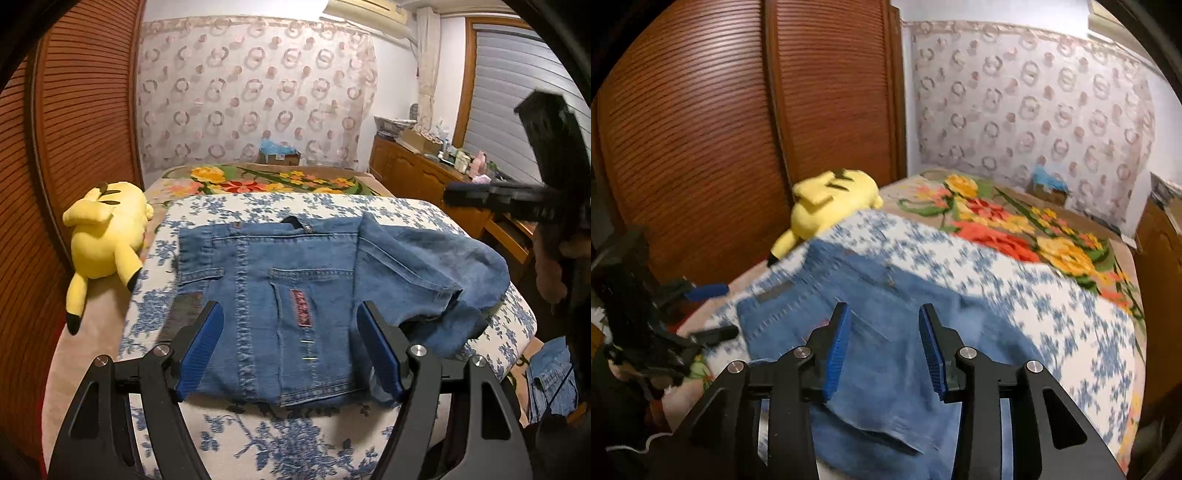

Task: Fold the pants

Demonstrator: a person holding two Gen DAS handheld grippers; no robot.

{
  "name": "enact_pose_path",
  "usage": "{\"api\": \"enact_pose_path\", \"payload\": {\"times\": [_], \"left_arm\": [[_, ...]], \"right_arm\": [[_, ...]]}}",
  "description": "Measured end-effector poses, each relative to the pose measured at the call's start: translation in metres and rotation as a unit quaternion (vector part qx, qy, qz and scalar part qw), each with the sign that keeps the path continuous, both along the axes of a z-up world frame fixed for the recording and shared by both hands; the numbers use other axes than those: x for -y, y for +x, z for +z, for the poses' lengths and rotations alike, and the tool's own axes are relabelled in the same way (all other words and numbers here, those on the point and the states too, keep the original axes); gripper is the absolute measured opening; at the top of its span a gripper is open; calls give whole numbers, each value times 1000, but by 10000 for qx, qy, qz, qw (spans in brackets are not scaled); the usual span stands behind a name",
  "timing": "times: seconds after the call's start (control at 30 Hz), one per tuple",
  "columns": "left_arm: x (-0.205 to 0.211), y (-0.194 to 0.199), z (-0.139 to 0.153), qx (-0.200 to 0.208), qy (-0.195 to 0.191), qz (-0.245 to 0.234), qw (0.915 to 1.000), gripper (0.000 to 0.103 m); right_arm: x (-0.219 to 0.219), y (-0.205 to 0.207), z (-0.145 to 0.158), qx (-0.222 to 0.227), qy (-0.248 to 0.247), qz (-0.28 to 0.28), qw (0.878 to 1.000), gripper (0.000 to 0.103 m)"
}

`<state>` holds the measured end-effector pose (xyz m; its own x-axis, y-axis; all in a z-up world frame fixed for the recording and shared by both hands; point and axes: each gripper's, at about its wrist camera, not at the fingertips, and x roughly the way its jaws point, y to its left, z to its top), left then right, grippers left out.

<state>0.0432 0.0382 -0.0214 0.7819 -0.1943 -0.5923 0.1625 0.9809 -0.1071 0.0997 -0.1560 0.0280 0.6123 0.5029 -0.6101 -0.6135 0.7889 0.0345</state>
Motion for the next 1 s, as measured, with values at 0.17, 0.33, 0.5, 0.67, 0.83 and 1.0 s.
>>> {"api": "enact_pose_path", "payload": {"times": [0.17,0.33,0.5,0.67,0.83,1.0], "left_arm": [[14,1,0,-24,-36,-183,9998,75],[28,-2,-4,-108,-97,-417,9990,75],[40,-1,-18,-328,-137,-561,9978,75],[46,4,-36,-550,-131,-648,9963,74],[47,11,-48,-753,-177,-659,9948,37],[46,12,-47,-733,-264,-729,9943,13]], "right_arm": [[9,-2,-19,-321,21,-213,9993,44],[1,-10,-32,-626,6,-141,9979,44],[-11,-3,-41,-811,-6,-165,9966,44],[-17,11,-48,-1063,42,-194,9941,44],[-20,25,-57,-1290,169,17,9915,44],[-25,36,-51,-1391,297,235,9896,10]]}}
